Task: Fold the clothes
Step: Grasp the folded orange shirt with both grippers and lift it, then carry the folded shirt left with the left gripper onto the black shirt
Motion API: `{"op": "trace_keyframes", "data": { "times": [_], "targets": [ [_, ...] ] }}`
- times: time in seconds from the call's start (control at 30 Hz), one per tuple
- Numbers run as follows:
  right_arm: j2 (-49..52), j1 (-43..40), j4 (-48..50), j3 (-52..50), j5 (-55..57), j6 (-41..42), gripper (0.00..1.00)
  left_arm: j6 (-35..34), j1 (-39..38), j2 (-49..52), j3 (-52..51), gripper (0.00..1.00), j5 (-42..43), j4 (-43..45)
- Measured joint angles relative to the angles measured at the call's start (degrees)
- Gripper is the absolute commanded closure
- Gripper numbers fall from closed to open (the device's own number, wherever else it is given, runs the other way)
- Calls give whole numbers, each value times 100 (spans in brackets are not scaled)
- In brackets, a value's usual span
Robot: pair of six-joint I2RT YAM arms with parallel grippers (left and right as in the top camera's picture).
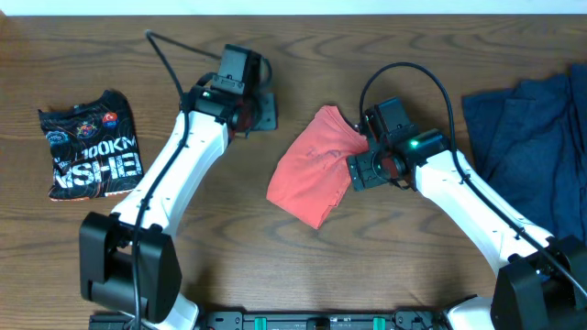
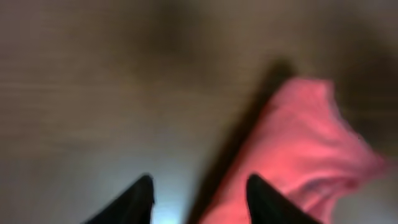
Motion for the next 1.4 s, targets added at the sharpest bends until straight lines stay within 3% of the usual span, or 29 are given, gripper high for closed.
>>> {"op": "trace_keyframes", "data": {
  "times": [0.1, 0.23, 0.57, 0.63, 0.7, 0.83, 0.87, 1.17, 1.4],
  "targets": [
    [0, 0, -361, 2, 37, 409, 10, 365, -13, 258, 2, 26, 590, 286],
    [0, 0, -737, 2, 149, 737, 9, 887, -17, 927, 0, 18, 1364, 564],
    [-63, 0, -1303, 2, 271, 1038, 8, 1259, -13, 2225, 2, 16, 2741, 1606],
    [-83, 0, -1333, 2, 275, 1045, 8, 1244, -13, 2334, 22, 22, 3132, 1716],
    [-90, 0, -1320, 2, 275, 1049, 8, 1187, -39, 2450, 50, 37, 3515, 1733],
    [-94, 0, -1300, 2, 280, 1067, 8, 1121, -175, 2686, 90, 85, 3928, 1633],
    [-94, 0, -1305, 2, 280, 1067, 8, 1097, -201, 2736, 85, 92, 3969, 1631],
    [-96, 0, -1346, 2, 278, 1084, 7, 944, 59, 2743, 118, 94, 4015, 1716],
    [-98, 0, -1349, 2, 328, 1082, 7, 608, 1554, 1528, 162, 94, 2931, 1353]
  ]
}}
